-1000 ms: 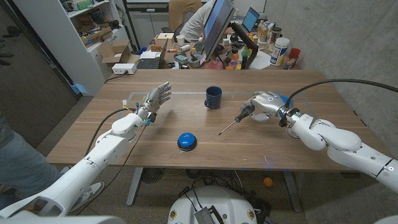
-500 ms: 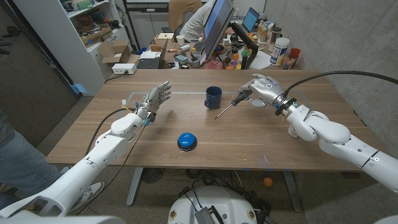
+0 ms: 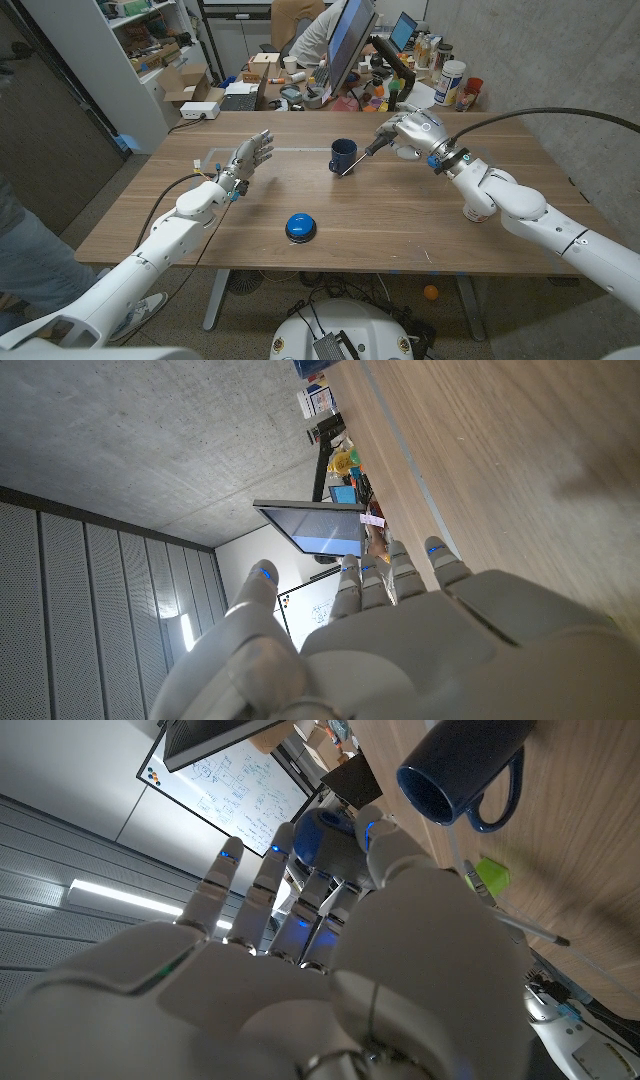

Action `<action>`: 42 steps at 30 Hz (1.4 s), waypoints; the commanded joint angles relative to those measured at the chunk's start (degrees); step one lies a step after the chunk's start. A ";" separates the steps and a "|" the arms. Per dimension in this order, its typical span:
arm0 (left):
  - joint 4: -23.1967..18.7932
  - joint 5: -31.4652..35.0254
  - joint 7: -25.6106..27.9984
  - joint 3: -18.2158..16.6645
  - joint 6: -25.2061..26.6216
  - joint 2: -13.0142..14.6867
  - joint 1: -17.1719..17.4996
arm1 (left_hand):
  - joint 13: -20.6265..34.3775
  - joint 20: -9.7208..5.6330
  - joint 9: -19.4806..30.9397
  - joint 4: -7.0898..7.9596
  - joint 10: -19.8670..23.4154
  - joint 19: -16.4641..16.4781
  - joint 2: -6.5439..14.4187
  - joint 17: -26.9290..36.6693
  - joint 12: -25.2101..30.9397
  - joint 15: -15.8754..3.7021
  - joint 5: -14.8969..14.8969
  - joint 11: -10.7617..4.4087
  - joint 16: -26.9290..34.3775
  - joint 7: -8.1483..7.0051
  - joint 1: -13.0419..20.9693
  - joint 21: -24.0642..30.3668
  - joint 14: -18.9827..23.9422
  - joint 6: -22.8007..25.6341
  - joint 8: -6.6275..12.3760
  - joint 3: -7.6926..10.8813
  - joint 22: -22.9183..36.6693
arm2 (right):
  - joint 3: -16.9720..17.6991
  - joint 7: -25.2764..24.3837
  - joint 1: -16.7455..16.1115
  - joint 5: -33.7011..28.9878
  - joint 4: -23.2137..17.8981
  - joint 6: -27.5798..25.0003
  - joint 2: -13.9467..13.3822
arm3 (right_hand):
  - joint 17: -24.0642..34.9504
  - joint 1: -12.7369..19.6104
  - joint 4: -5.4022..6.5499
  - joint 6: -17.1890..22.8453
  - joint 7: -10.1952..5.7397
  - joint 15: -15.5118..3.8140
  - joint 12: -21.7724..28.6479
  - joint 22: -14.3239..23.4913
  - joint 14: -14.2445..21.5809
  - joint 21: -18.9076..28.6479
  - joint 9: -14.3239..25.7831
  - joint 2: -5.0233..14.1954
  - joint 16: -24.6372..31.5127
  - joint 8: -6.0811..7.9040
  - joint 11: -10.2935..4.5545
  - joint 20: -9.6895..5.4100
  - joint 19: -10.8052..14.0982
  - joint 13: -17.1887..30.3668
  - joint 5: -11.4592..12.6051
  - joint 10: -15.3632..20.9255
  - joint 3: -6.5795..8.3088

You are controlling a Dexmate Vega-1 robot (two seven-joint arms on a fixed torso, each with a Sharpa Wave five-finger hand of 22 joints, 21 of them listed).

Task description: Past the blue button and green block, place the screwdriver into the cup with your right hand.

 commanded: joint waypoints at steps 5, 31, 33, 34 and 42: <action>-0.45 -0.21 0.07 -0.67 0.00 0.79 0.51 | 0.24 0.04 0.24 -0.07 0.11 -0.38 -0.03 0.30 0.17 0.27 0.43 0.29 0.15 0.15 -0.27 0.15 -0.52 0.48 0.36 0.04 0.16 | -4.64 -5.97 7.64 -4.63 5.94 0.51 2.91 | 0.47 0.21 0.38 15.44 1.22 -5.64 -0.69 0.11 0.73 -0.17 -0.06 1.34 -0.39 1.32 -1.40 -0.76 0.03 0.05 0.01 5.10 0.09; -2.51 -0.25 0.99 -1.45 1.65 2.40 1.39 | 0.24 0.12 0.24 -0.16 -0.02 -0.67 -0.04 0.29 0.14 0.31 0.41 0.43 0.17 0.12 -0.35 0.23 -0.61 0.57 0.35 0.04 0.16 | -12.70 -21.73 20.23 -11.62 21.42 -1.93 7.75 | 0.99 0.04 0.38 16.06 1.27 -6.70 -2.26 0.15 1.72 -0.21 -0.61 1.19 -1.16 1.35 -1.43 -3.45 0.10 0.04 0.26 4.66 0.58; -2.75 -0.26 1.23 -1.47 1.85 2.42 1.48 | 0.24 0.14 0.24 -0.17 -0.01 -0.69 -0.04 0.29 0.15 0.29 0.41 0.38 0.16 0.13 -0.36 0.23 -0.62 0.62 0.36 0.04 0.16 | -13.66 -22.78 21.95 -12.08 23.36 -1.56 8.33 | 1.01 0.02 0.39 16.05 1.26 -6.70 -2.33 0.15 1.75 -0.18 -0.64 1.19 -1.22 1.33 -1.43 -3.54 0.18 0.04 0.28 4.67 0.62; -2.76 -0.26 1.24 -1.47 1.86 2.42 1.48 | 0.24 0.09 0.24 -0.17 0.00 -0.67 -0.04 0.29 0.15 0.30 0.41 0.34 0.17 0.15 -0.36 0.24 -0.59 0.61 0.36 0.04 0.16 | -13.86 -22.87 22.07 -11.97 23.39 -1.64 8.26 | 1.02 0.01 0.39 16.05 1.25 -6.69 -2.37 0.15 1.84 -0.17 -0.65 1.18 -1.23 1.33 -1.43 -3.62 0.21 0.04 0.29 4.67 0.64; -3.60 -0.18 2.55 -1.72 2.38 2.37 1.92 | 0.24 0.11 0.24 -0.21 -0.07 -0.71 -0.04 0.29 0.13 0.25 0.41 0.13 0.19 0.12 -0.37 0.29 -0.58 -0.79 -0.14 0.05 0.16 | -17.12 -28.15 26.60 -11.92 31.09 -2.15 11.86 | 1.10 -0.03 0.40 16.13 1.24 -6.54 -2.64 0.16 2.34 -0.15 -0.60 1.16 -1.37 1.40 -1.42 -3.82 0.37 0.07 0.37 4.78 0.85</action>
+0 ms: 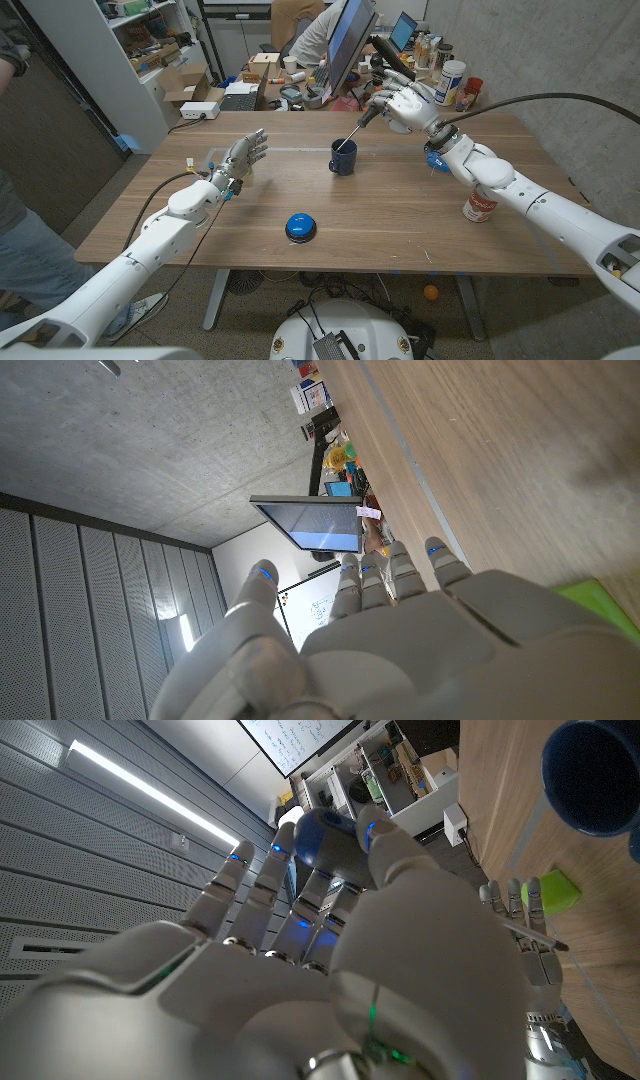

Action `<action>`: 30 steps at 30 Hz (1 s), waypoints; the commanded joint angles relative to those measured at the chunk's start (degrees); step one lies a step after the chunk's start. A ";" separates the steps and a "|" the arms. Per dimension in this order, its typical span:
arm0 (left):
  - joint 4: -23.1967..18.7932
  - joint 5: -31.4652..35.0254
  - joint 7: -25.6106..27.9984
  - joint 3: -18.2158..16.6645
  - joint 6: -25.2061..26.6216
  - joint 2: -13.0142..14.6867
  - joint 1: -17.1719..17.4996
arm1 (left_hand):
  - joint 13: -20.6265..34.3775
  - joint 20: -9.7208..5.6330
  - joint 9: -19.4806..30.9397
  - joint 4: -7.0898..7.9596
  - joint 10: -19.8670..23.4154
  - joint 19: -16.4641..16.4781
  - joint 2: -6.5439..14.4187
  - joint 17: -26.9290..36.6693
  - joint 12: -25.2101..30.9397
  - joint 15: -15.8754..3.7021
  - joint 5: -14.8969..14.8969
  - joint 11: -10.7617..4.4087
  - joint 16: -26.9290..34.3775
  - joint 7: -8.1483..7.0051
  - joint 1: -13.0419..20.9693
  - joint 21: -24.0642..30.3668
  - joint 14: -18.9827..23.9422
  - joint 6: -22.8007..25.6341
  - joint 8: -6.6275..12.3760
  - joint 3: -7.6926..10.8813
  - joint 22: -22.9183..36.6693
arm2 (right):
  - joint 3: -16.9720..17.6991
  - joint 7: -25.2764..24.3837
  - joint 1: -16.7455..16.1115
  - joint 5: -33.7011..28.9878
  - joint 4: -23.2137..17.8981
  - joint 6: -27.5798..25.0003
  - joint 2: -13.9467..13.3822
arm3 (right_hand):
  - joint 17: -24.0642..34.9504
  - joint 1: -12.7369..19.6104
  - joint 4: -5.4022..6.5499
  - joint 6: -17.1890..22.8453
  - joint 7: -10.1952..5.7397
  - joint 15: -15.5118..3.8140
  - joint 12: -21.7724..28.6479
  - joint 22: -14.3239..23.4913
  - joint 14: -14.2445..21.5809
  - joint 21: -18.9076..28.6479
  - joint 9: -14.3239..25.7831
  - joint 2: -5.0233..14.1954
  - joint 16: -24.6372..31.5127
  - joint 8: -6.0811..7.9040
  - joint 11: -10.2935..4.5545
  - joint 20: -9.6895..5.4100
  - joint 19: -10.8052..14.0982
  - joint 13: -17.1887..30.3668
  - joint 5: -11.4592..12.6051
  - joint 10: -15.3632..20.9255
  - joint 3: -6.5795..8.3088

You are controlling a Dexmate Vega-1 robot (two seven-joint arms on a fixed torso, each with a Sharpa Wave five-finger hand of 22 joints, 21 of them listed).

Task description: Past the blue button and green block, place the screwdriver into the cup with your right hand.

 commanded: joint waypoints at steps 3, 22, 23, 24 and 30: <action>-1.28 0.10 1.77 -0.29 1.24 0.18 0.43 | 0.24 0.02 0.24 -0.23 0.05 -0.20 -0.04 0.29 0.09 0.09 0.41 -0.19 0.19 0.12 -0.37 0.30 -0.39 -0.68 -0.15 0.05 0.16 | -6.52 -9.24 8.91 -0.54 13.68 -1.17 5.82 | 0.35 -0.05 0.44 16.13 1.24 -6.09 -0.10 0.16 0.94 -0.15 0.32 1.17 0.00 1.39 -1.60 -0.58 0.28 0.35 0.54 3.22 0.91; -2.36 0.38 2.56 0.17 4.49 1.05 -0.50 | 0.25 0.09 0.24 -0.30 -0.05 -0.22 -0.04 0.28 0.07 0.09 0.42 -0.07 0.18 0.16 -0.36 0.35 -0.46 -0.53 0.08 0.07 0.16 | -6.59 -15.72 14.12 -3.31 25.52 -0.24 12.12 | 0.81 0.02 0.40 15.94 1.31 -5.54 -0.63 0.20 1.16 -0.14 0.77 1.27 -0.29 1.68 -1.59 -1.69 0.41 0.39 0.52 3.36 1.05; -2.49 0.43 2.62 0.24 4.83 1.15 -0.62 | 0.25 0.06 0.24 -0.30 -0.08 -0.24 -0.04 0.28 0.06 0.09 0.42 -0.10 0.17 0.17 -0.36 0.35 -0.48 -0.51 0.09 0.07 0.16 | -5.71 -15.72 14.15 -4.17 26.19 0.18 12.60 | 0.84 -0.01 0.43 15.96 1.32 -5.51 -0.66 0.20 1.16 -0.14 0.79 1.30 -0.28 1.70 -1.59 -1.71 0.41 0.39 0.51 3.35 1.02; -2.60 0.51 2.65 0.31 5.14 1.27 -0.75 | 0.25 0.06 0.24 -0.30 -0.09 -0.27 -0.04 0.28 0.05 0.09 0.42 -0.07 0.17 0.19 -0.36 0.34 -0.51 -0.51 0.09 0.07 0.16 | -4.94 -15.72 14.19 -5.01 26.79 0.54 13.05 | 0.87 0.08 0.39 15.83 1.37 -5.55 -0.70 0.20 1.16 -0.14 0.83 1.35 -0.31 1.69 -1.60 -1.79 0.41 0.39 0.52 3.33 1.07; -3.51 0.68 3.20 0.61 7.30 1.85 -1.28 | 0.25 0.07 0.24 -0.32 -0.09 -0.34 -0.04 0.28 0.06 0.08 0.42 -0.13 0.17 0.21 -0.37 0.33 -0.51 -0.51 0.11 0.07 0.16 | -2.81 -15.72 15.36 -9.07 29.69 1.84 14.40 | 1.10 0.10 0.41 15.77 1.36 -5.58 -0.89 0.21 1.11 -0.12 1.01 1.43 -0.35 1.82 -1.59 -1.94 0.46 0.40 0.47 3.24 1.00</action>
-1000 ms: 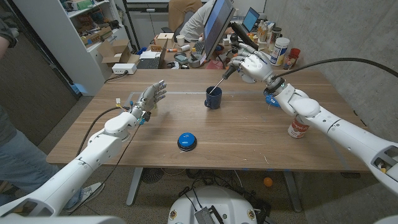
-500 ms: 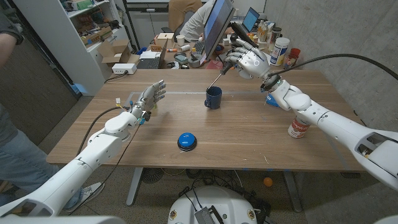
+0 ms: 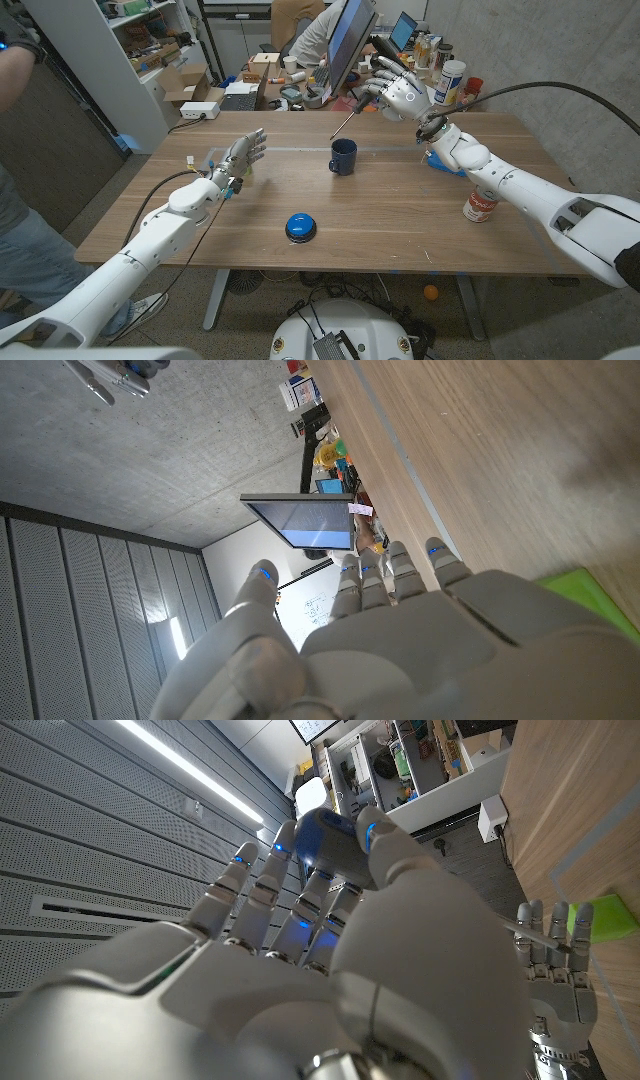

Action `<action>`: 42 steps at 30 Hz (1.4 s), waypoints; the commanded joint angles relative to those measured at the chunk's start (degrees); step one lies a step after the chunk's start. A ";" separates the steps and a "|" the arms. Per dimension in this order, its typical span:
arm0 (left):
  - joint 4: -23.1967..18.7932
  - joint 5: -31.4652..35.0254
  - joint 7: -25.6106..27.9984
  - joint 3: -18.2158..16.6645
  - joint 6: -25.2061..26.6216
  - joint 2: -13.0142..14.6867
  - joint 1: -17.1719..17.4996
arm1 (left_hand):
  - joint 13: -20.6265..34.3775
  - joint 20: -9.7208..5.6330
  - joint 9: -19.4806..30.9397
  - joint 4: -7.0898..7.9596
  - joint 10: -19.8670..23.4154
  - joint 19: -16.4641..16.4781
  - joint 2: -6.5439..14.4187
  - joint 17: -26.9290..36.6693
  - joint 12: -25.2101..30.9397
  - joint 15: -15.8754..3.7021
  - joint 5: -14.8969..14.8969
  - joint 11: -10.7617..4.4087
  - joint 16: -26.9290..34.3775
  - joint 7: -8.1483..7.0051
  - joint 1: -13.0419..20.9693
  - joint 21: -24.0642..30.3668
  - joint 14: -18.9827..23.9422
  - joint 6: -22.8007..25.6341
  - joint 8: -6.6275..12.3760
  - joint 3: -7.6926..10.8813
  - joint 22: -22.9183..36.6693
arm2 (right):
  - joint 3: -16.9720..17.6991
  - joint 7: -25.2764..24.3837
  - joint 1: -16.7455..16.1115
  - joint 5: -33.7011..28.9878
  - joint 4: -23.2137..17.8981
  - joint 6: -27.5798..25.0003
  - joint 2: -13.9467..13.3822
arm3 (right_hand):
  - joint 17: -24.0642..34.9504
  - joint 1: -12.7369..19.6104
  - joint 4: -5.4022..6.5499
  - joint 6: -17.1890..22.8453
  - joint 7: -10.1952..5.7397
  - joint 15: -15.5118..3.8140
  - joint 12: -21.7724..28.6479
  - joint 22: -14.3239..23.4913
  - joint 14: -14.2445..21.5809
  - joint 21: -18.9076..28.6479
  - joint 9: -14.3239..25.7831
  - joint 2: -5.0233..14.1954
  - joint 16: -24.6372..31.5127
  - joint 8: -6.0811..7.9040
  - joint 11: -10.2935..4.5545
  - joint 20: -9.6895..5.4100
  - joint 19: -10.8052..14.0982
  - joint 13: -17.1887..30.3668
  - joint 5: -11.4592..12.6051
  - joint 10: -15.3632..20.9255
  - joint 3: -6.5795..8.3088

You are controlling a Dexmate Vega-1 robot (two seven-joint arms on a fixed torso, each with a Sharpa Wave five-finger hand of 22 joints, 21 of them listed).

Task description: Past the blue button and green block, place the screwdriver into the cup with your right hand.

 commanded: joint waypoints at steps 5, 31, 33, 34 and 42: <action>-2.62 0.67 1.48 0.62 5.31 1.92 -1.07 | 0.25 0.07 0.24 -0.32 -0.15 -0.46 -0.04 0.28 0.04 0.11 0.42 -0.17 0.16 -0.09 -0.37 0.29 -0.44 -0.20 0.13 0.07 0.16 | 3.62 -1.29 3.31 -7.91 7.80 2.84 3.17 | 0.33 0.15 0.61 15.66 1.31 -5.20 -0.32 0.22 0.39 -0.12 0.48 1.40 -0.34 1.89 -1.58 -0.44 0.27 0.09 0.27 2.84 0.83; -5.74 0.37 2.57 0.50 11.54 3.91 -2.80 | 0.25 -0.03 0.24 -0.36 -0.42 -0.76 -0.01 0.29 -0.02 0.07 0.42 0.03 0.07 0.00 -0.40 0.28 -0.82 -0.58 0.08 0.09 0.16 | 3.21 -1.29 1.90 -10.51 3.23 1.00 -1.02 | 1.09 0.11 0.71 15.34 1.25 -5.51 -0.77 0.24 0.01 -0.25 0.98 1.64 -0.65 2.35 -1.59 -0.90 -0.14 0.18 0.14 3.00 0.53; -6.30 0.44 2.79 0.32 11.75 4.17 -2.85 | 0.25 -0.02 0.24 -0.37 -0.37 -0.73 -0.01 0.29 0.00 0.07 0.42 0.06 0.08 0.03 -0.40 0.29 -0.83 -0.58 0.09 0.09 0.16 | 3.82 -1.29 1.49 -10.59 3.20 1.21 -0.81 | 1.08 0.12 0.70 15.38 1.27 -5.51 -0.79 0.25 0.00 -0.27 1.01 1.63 -0.73 2.40 -1.59 -0.97 -0.21 0.18 0.16 3.02 0.58; -6.61 0.58 2.93 0.27 11.95 4.38 -2.95 | 0.25 -0.01 0.24 -0.37 -0.36 -0.72 0.00 0.29 0.01 0.05 0.42 0.07 0.09 0.05 -0.40 0.30 -0.81 -0.59 0.09 0.09 0.16 | 3.94 -1.29 1.33 -10.72 3.22 1.02 -0.71 | 1.08 0.12 0.70 15.33 1.26 -5.57 -0.80 0.25 -0.06 -0.29 1.03 1.63 -0.79 2.41 -1.59 -0.98 -0.26 0.19 0.17 3.04 0.60; -7.65 1.82 2.67 0.97 13.81 5.59 -4.58 | 0.26 -0.03 0.24 -0.38 -0.32 -0.69 0.03 0.28 0.03 0.06 0.43 0.02 0.10 0.10 -0.39 0.34 -0.82 -0.56 0.12 0.11 0.16 | 5.13 -1.29 0.36 -10.69 4.79 1.26 1.50 | 1.19 0.02 0.77 15.24 1.24 -5.33 -0.92 0.25 -0.38 -0.37 1.18 1.65 -1.13 2.59 -1.59 -1.09 -0.61 0.23 0.19 3.14 0.64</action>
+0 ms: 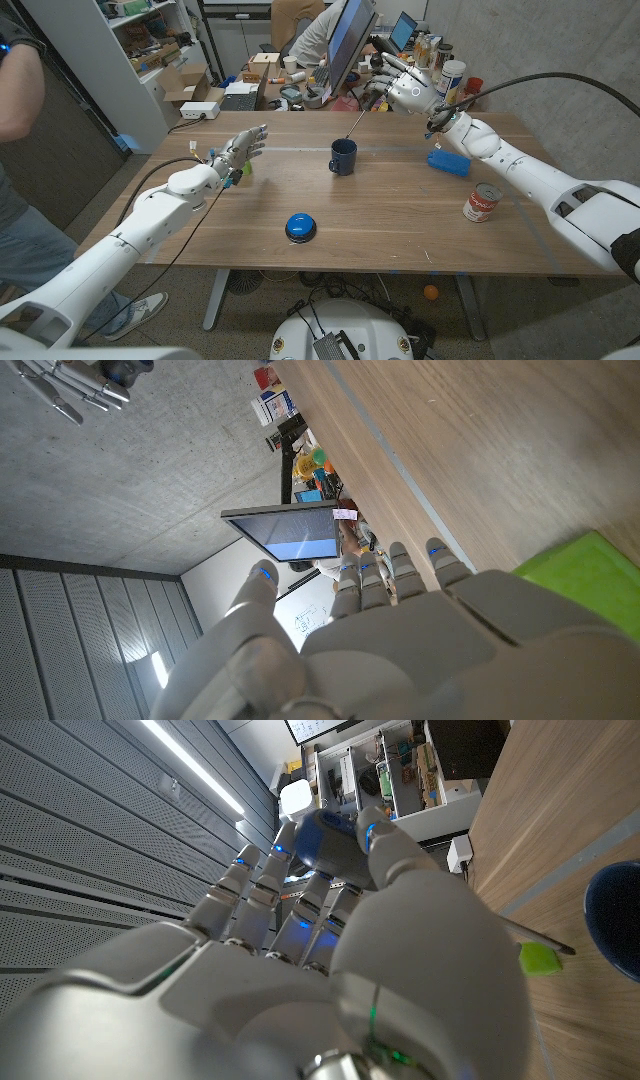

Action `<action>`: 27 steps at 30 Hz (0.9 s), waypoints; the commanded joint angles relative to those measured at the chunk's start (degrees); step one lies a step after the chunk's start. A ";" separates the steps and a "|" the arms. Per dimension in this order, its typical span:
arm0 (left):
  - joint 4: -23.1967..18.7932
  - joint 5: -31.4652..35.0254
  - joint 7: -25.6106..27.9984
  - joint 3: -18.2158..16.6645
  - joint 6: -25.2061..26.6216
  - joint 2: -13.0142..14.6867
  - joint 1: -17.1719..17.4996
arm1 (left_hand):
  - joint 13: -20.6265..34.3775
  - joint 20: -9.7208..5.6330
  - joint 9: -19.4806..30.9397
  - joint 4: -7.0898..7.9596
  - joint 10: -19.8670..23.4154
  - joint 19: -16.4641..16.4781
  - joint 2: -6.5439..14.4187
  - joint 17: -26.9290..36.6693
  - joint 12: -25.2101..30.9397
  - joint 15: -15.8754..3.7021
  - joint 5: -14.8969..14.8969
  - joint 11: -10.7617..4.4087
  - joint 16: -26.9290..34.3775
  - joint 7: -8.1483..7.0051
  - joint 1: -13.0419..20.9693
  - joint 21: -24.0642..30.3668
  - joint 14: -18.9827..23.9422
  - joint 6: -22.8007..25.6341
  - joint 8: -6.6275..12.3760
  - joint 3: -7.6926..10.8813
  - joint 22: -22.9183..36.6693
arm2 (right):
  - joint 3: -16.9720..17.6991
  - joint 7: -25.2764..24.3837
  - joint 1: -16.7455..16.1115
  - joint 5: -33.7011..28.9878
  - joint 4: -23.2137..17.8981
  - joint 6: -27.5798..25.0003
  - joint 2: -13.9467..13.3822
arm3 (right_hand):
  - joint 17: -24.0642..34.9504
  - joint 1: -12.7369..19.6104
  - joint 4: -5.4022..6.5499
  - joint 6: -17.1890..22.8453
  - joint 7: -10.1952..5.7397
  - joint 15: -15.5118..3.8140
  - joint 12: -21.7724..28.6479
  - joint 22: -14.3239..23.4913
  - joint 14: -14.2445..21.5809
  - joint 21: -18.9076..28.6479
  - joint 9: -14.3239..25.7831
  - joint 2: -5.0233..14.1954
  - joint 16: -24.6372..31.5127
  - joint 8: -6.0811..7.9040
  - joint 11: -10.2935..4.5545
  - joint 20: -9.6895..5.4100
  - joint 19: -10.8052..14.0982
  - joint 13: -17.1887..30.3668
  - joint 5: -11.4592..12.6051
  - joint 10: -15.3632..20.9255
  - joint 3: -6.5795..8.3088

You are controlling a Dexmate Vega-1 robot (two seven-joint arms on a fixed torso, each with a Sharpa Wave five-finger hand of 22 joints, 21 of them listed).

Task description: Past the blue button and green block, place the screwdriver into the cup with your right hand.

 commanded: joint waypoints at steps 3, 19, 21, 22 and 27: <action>-2.33 1.13 -0.25 0.49 3.34 2.05 -2.22 | 0.26 -0.14 0.24 -0.38 -0.35 -0.17 0.03 0.29 0.03 0.15 0.43 0.12 0.09 0.08 -0.39 0.34 -0.37 -0.15 0.13 0.12 0.16 | 1.93 -0.01 -1.40 -0.51 1.92 -0.03 2.58 | 0.20 0.00 0.81 15.26 1.25 -5.33 0.37 0.26 -0.40 -0.39 0.81 1.70 -0.36 2.66 -1.60 -0.25 -0.29 0.25 0.40 2.48 0.63; -2.74 2.17 0.22 1.23 5.58 2.56 -3.39 | 0.26 -0.22 0.24 -0.41 -0.40 -0.21 0.06 0.28 0.03 0.05 0.43 0.02 0.12 0.06 -0.39 0.37 -0.40 -0.16 0.18 0.14 0.15 | 1.73 -0.01 0.15 -0.04 8.49 0.54 5.67 | 0.72 0.00 0.85 15.17 1.24 -5.16 0.18 0.27 -0.68 -0.46 0.99 1.89 -0.45 2.93 -1.61 -0.41 -0.81 0.30 0.29 2.54 0.34; -2.74 2.46 0.39 1.47 6.07 2.59 -3.71 | 0.26 -0.22 0.24 -0.41 -0.41 -0.26 0.06 0.28 0.03 0.10 0.43 0.03 0.11 0.04 -0.39 0.35 -0.42 -0.18 0.17 0.14 0.15 | 1.93 -0.01 -0.07 -0.07 8.95 0.34 5.91 | 0.73 -0.02 0.85 15.17 1.25 -5.16 0.16 0.27 -0.75 -0.47 1.01 1.87 -0.50 2.95 -1.60 -0.41 -0.86 0.30 0.29 2.53 0.33; -2.59 2.59 0.26 1.56 5.95 2.58 -3.84 | 0.26 -0.23 0.24 -0.42 -0.43 -0.26 0.06 0.28 0.03 0.10 0.43 -0.02 0.12 0.04 -0.39 0.35 -0.41 -0.17 0.18 0.14 0.15 | 1.95 -0.01 -0.15 -0.08 9.06 0.31 5.93 | 0.74 -0.04 0.86 15.13 1.25 -5.13 0.15 0.27 -0.76 -0.47 1.01 1.88 -0.52 2.95 -1.60 -0.42 -0.87 0.30 0.29 2.53 0.33; -1.92 2.83 0.01 1.86 5.91 2.27 -4.37 | 0.26 -0.22 0.24 -0.42 -0.43 -0.26 0.07 0.28 0.03 0.08 0.43 -0.01 0.11 0.08 -0.38 0.36 -0.45 -0.21 0.17 0.15 0.15 | 2.03 -0.01 -0.32 -0.16 9.24 -0.26 5.97 | 0.77 -0.03 0.83 15.02 1.25 -5.01 0.08 0.27 -0.87 -0.50 1.07 1.86 -0.69 3.00 -1.60 -0.37 -1.09 0.31 0.30 2.52 0.38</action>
